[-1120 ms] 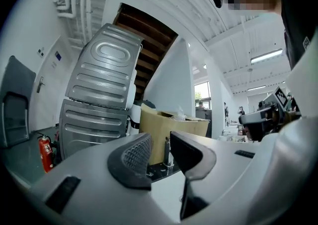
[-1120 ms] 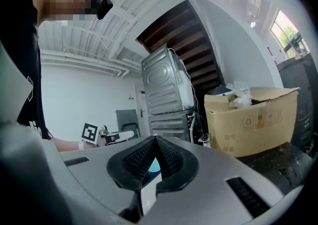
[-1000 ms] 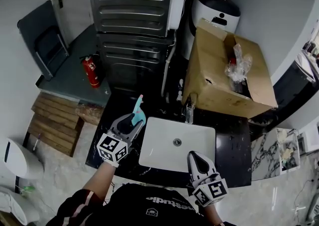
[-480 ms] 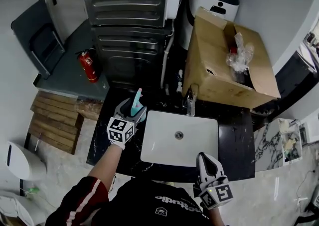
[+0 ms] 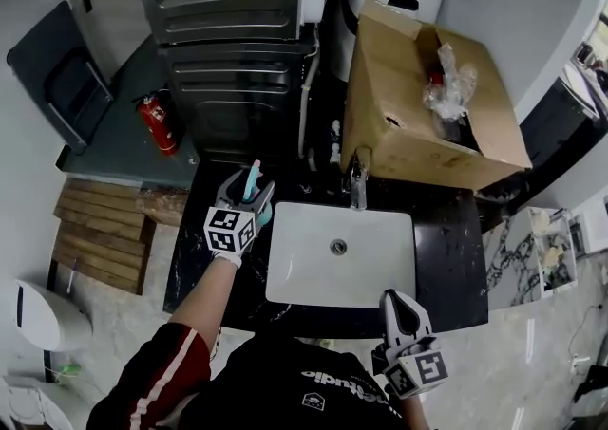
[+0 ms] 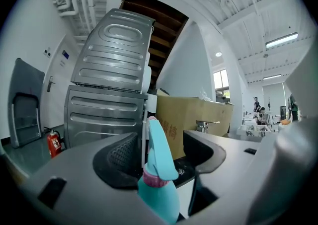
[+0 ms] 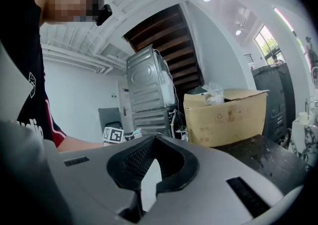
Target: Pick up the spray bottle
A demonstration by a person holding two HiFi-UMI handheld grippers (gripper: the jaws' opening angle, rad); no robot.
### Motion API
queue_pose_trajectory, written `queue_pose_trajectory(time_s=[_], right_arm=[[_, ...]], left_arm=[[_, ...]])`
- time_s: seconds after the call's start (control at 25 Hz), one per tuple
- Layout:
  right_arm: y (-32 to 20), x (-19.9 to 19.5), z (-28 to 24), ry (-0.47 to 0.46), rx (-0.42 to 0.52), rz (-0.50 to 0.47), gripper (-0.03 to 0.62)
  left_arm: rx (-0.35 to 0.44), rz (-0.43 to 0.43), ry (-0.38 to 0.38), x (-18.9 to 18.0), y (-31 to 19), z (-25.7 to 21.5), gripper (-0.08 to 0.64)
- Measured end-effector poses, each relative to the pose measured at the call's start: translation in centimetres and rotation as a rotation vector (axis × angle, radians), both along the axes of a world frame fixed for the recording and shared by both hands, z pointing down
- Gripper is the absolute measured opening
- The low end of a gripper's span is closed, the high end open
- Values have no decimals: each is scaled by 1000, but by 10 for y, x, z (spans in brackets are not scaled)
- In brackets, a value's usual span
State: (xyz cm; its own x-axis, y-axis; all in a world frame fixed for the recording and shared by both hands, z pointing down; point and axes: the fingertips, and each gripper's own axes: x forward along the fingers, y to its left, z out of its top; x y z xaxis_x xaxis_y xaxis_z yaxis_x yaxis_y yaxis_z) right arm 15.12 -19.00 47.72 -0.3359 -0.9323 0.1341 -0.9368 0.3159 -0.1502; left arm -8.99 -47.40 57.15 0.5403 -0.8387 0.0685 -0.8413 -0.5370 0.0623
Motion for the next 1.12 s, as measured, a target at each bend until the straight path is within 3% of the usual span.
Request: queue_pose_trajectory(time_s=[0.16, 0.6, 1.12], right_arm=[[5, 0, 2, 2, -12, 0, 37], [7, -3, 2, 12, -16, -20, 37], [-3, -8, -3, 3, 0, -38, 37]], left_arm=[[-6, 1, -20, 4, -3, 3, 206], [10, -18, -37, 3, -11, -2, 94], [36, 29, -54, 0, 11, -13, 77]])
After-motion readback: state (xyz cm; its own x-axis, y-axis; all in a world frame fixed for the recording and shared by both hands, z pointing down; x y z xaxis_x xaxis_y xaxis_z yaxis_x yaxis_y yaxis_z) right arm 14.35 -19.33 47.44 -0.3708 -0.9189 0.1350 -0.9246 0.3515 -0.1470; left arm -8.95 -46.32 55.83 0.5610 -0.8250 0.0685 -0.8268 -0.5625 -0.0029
